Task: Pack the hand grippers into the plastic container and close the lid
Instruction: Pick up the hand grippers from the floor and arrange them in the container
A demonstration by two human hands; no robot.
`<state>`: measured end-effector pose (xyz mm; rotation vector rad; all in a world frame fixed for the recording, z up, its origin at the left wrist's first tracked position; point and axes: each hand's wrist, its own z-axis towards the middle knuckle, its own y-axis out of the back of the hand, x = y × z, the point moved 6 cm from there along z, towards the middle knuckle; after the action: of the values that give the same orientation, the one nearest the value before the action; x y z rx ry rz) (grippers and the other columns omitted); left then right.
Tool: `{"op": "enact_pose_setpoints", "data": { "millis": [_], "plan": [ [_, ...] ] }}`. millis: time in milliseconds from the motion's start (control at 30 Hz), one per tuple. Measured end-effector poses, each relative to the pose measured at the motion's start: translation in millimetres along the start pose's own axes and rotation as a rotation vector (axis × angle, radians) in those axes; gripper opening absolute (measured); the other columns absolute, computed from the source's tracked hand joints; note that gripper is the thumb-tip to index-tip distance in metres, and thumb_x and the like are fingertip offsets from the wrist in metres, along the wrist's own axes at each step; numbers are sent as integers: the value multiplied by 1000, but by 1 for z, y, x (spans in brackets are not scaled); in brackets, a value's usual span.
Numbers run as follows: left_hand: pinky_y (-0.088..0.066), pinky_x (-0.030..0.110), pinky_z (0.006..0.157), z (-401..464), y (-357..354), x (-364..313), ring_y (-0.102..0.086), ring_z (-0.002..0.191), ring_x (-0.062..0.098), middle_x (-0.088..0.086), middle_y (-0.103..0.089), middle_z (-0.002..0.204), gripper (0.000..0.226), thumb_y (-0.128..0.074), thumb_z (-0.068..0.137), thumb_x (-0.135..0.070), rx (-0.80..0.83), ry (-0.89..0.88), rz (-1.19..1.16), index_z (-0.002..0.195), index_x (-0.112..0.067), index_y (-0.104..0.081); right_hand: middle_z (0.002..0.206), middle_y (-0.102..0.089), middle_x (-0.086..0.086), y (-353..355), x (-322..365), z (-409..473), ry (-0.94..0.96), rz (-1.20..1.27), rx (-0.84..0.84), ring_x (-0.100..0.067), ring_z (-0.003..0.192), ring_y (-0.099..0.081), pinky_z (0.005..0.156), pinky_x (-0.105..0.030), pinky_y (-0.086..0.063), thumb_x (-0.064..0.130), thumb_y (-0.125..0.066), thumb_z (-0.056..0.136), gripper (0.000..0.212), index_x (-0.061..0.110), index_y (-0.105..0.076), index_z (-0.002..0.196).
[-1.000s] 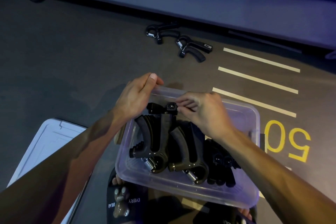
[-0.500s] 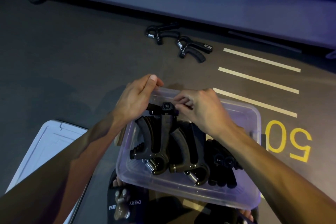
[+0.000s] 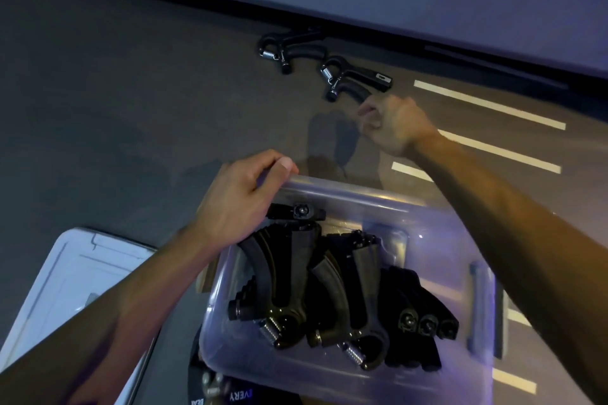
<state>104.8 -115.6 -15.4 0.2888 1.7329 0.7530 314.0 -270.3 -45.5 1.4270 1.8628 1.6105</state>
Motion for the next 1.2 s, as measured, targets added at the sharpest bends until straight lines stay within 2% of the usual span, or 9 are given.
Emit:
{"op": "enact_pose_setpoints", "data": {
  "millis": [100,233,300,433,567,733,1000,1133,1200],
  "plan": [
    [-43,12,72,1,-2,3,-66,86,0,-15,-71,86,33,-45,103,-45,20,15,2,95,-27,-71,127,-61,-18,-14,-12,35,-40,-108,72,-37,112,-61,91,-36,-48,19,-58,92,31,15,-64,122],
    [-45,18,73,2,-1,4,-67,86,3,-14,-70,87,33,-44,103,-45,23,7,-4,95,-26,-71,146,-44,-20,-33,-23,60,-69,-167,176,-37,130,-50,107,-38,-43,24,-65,91,59,21,-45,147],
    [-46,19,75,2,-2,4,-66,87,3,-15,-69,87,33,-45,103,-44,24,2,-9,95,-25,-71,145,-42,-21,-37,-26,67,-66,-219,187,-39,129,-49,106,-40,-43,25,-65,91,64,24,-42,150],
    [-47,23,76,2,-2,3,-66,87,3,-14,-68,86,31,-46,104,-41,30,2,-17,95,-25,-70,133,-53,-18,-31,-21,68,7,-232,142,-39,116,-58,95,-39,-50,20,-71,85,49,24,-61,133],
    [-47,24,76,2,-2,3,-66,87,5,-12,-69,87,33,-45,104,-43,29,2,10,94,-24,-70,117,-67,-7,-28,-11,53,41,-183,117,-33,107,-63,83,-33,-48,32,-76,79,29,33,-69,107],
    [-45,18,73,1,-1,2,-65,84,3,-11,-70,84,34,-44,102,-45,18,20,51,92,-24,-69,102,-72,-6,13,13,21,98,-18,-129,-33,97,-65,83,-40,-55,38,-62,86,20,31,-69,103],
    [-44,35,72,-5,1,-7,-62,76,18,0,-65,77,38,-43,106,-43,-10,-8,94,89,-17,-65,76,-61,7,117,52,-99,249,88,-447,-17,71,-57,66,-29,-44,42,-56,87,24,22,-64,98],
    [-38,38,61,-7,3,-11,-56,67,21,0,-55,65,43,-44,106,-43,-29,-26,129,80,-12,-58,72,-55,17,154,73,-166,334,7,-439,-9,60,-49,58,-11,-34,48,-57,87,25,25,-62,97],
    [-46,40,68,-7,4,-12,-62,76,26,5,-65,73,47,-41,104,-48,-28,-22,146,86,-11,-64,72,-58,14,157,80,-182,356,-40,-347,-5,60,-51,57,-21,-39,50,-58,87,26,26,-64,95]
  ]
}}
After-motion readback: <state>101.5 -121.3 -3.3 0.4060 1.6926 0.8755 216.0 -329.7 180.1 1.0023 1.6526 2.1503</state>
